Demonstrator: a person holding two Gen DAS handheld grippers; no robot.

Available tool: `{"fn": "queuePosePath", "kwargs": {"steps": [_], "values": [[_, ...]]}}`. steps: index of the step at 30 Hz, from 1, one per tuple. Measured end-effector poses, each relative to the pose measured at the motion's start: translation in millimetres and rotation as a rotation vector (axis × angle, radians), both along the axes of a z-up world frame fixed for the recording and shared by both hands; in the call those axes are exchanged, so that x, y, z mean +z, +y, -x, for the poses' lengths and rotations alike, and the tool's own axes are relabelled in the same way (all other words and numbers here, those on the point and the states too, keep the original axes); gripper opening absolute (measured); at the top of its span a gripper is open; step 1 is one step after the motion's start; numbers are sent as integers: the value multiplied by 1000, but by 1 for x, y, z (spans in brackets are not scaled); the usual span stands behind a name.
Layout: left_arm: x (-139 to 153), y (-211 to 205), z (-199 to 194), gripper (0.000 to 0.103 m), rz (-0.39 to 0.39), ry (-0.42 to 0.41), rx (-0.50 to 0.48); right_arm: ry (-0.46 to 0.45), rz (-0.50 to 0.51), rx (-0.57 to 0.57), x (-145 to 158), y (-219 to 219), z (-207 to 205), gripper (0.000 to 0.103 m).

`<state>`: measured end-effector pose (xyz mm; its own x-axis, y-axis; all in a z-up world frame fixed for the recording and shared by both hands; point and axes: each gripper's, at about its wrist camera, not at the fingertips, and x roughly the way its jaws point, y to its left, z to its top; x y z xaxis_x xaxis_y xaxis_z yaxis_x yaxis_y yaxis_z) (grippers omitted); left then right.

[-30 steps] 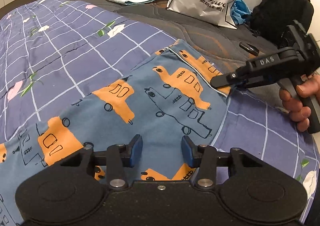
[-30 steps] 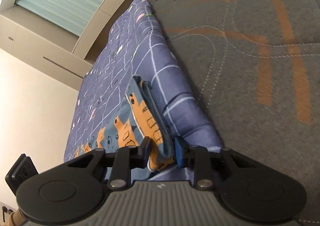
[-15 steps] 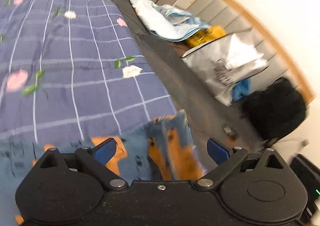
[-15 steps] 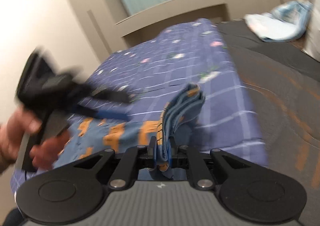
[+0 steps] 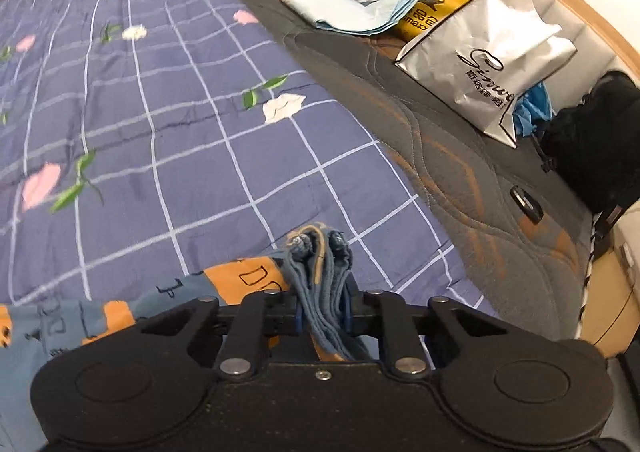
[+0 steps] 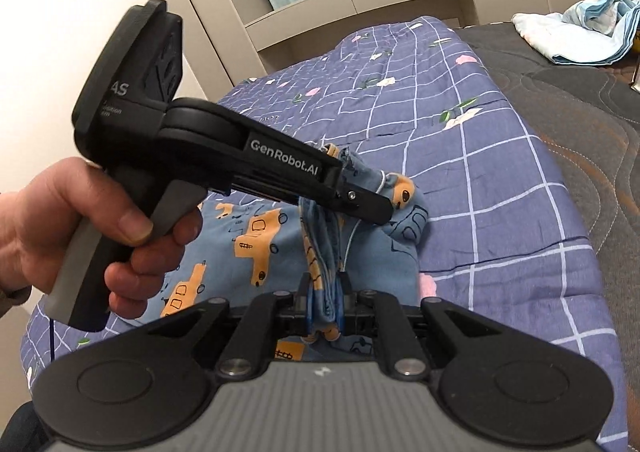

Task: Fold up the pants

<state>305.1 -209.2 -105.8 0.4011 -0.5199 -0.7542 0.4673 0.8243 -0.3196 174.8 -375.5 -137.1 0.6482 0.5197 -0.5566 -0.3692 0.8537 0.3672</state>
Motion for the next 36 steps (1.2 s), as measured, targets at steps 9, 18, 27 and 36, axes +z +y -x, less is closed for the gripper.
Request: {"fn": "queuePosePath", "kwargs": {"steps": [9, 18, 27, 36], "values": [[17, 22, 7, 19, 1, -42, 17, -27, 2, 27, 11, 17, 4, 12], [18, 61, 12, 19, 2, -41, 62, -32, -5, 76, 14, 51, 4, 12], [9, 82, 11, 19, 0, -28, 100, -15, -13, 102, 7, 71, -1, 12], [2, 103, 13, 19, -7, -17, 127, 5, -20, 127, -1, 88, -5, 12]]}}
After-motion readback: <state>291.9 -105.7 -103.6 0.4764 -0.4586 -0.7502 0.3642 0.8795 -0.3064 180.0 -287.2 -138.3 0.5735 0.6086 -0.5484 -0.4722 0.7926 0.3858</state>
